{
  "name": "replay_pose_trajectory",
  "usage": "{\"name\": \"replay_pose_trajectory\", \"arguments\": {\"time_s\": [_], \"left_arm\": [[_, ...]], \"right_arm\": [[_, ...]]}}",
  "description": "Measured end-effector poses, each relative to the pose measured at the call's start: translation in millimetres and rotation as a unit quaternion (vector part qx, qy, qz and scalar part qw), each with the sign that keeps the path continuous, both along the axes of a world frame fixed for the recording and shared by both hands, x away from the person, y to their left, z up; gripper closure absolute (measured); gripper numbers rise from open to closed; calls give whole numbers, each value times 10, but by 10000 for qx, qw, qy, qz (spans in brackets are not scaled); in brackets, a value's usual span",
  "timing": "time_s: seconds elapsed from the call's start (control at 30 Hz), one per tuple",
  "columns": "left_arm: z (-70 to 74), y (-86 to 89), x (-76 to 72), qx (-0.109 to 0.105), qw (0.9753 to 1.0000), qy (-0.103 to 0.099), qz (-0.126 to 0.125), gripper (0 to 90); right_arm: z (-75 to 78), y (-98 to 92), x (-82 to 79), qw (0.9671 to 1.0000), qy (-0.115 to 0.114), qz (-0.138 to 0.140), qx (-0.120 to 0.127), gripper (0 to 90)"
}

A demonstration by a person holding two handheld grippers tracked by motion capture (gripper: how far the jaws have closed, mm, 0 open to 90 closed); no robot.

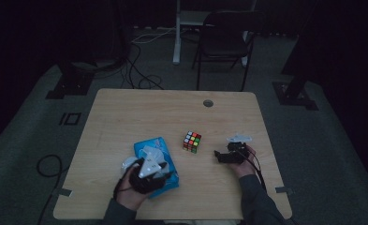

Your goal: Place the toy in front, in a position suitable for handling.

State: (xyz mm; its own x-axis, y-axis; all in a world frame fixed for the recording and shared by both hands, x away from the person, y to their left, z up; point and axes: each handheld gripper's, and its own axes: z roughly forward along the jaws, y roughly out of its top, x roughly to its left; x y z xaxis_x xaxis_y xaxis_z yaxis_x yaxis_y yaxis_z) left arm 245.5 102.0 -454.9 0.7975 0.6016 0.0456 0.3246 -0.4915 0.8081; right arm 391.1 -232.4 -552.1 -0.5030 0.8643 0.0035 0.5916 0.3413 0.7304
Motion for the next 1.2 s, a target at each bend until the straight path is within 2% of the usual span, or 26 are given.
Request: {"name": "replay_pose_trajectory", "arguments": {"time_s": [0.07,0.1,0.2,0.3,0.33,0.43,0.57,0.77,0.8,0.93,1.1,1.2], "left_arm": [[-99,-184,-76,341,9993,-37,-168,633],[-158,-251,-90,509,9986,-63,-164,634],[-314,-348,-63,819,9966,-32,53,657],[-422,-340,-8,1080,9938,-10,278,713],[-431,-312,0,978,9948,8,273,738],[-423,-272,15,1015,9945,-29,246,810],[-419,-228,19,1035,9944,-34,206,816],[-417,-61,24,1069,9932,-50,455,794],[-412,55,33,1099,9921,-47,605,794],[-415,282,47,1056,9897,-34,963,756],[-419,565,51,1022,9853,-24,1371,723],[-428,711,42,901,9834,1,1576,711]], "right_arm": [[0,0,0,10000,-1,3,0,132],[0,0,0,10000,-4,0,0,132],[0,0,0,10000,-1,0,0,132],[0,0,1,10000,-3,2,0,132],[0,0,0,10000,-1,0,1,132],[0,-1,1,10000,-4,5,-1,132],[0,1,0,10000,-5,4,-5,132],[-1,5,-3,10000,-8,83,-13,128],[-1,5,-3,10000,-9,85,-15,128],[0,10,-8,10000,-20,80,-16,137],[1,22,-18,9999,-26,110,-13,148],[1,26,-19,9999,-30,131,-8,149]]}}
